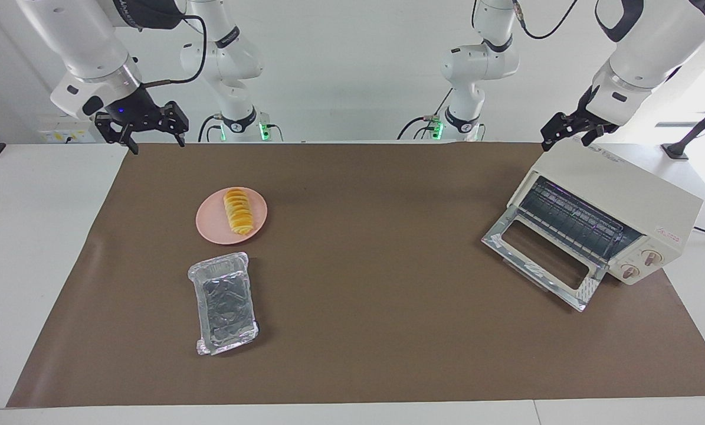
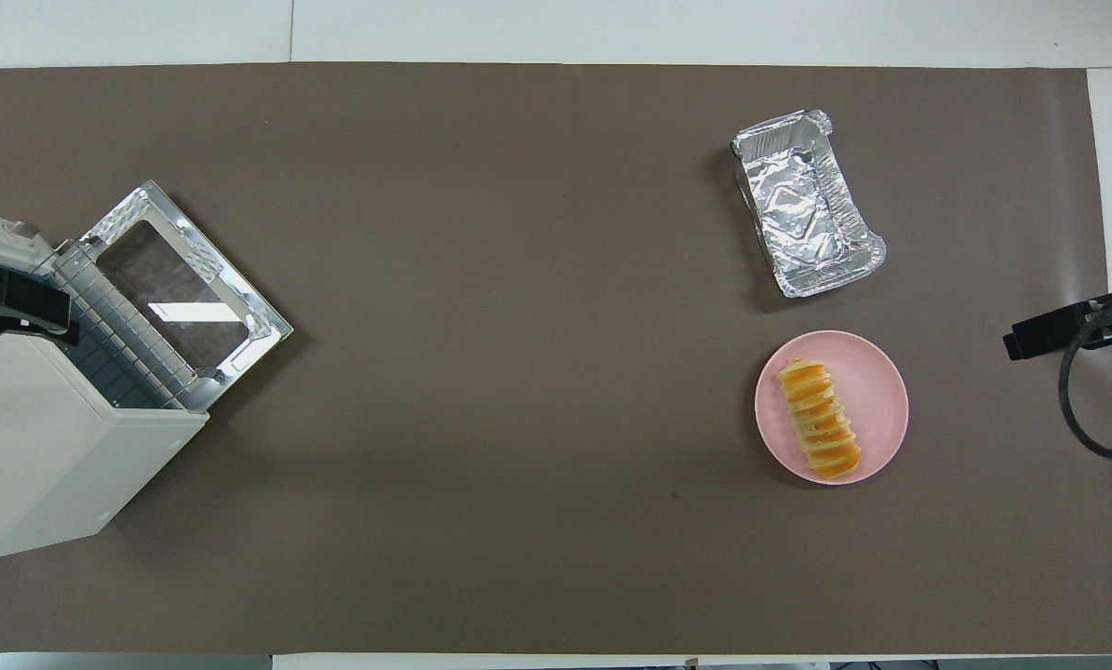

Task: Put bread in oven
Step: 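Move the right gripper toward the bread on the pink plate, then lower the right gripper and grasp the orange bread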

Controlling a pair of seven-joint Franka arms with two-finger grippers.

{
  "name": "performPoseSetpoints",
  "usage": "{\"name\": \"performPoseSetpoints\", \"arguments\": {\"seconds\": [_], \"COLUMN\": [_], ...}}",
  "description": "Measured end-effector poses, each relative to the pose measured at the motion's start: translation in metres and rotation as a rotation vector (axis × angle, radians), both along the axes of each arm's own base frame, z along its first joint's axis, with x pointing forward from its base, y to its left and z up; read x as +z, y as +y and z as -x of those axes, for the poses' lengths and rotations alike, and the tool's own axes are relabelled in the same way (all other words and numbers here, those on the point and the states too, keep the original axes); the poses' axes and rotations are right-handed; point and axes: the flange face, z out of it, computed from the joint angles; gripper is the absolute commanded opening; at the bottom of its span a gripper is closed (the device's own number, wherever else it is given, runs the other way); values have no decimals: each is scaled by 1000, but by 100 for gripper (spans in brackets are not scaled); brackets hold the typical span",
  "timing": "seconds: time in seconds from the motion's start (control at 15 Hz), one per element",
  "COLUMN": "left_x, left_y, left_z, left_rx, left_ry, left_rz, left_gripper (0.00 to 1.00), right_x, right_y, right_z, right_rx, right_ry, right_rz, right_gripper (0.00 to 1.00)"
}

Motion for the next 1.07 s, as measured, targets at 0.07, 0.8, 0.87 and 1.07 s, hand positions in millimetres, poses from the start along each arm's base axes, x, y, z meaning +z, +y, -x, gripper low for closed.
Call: {"name": "performPoseSetpoints", "arguments": {"seconds": [0.07,0.8,0.87,1.07], "left_x": [0,0,0,0], "left_y": [0,0,0,0], "left_z": [0,0,0,0], "left_rx": [0,0,0,0], "left_ry": [0,0,0,0], "left_rz": [0,0,0,0], "left_gripper": [100,100,100,100], "right_x": [0,-88,-112,-181], "right_y": [0,36,50,82], "right_z": [0,27,33,38], "right_rx": [0,73,93,119], "right_ry": [0,-9,-22,-53], "right_rz": [0,11,18,29], "right_gripper": [100,100,100,100]}}
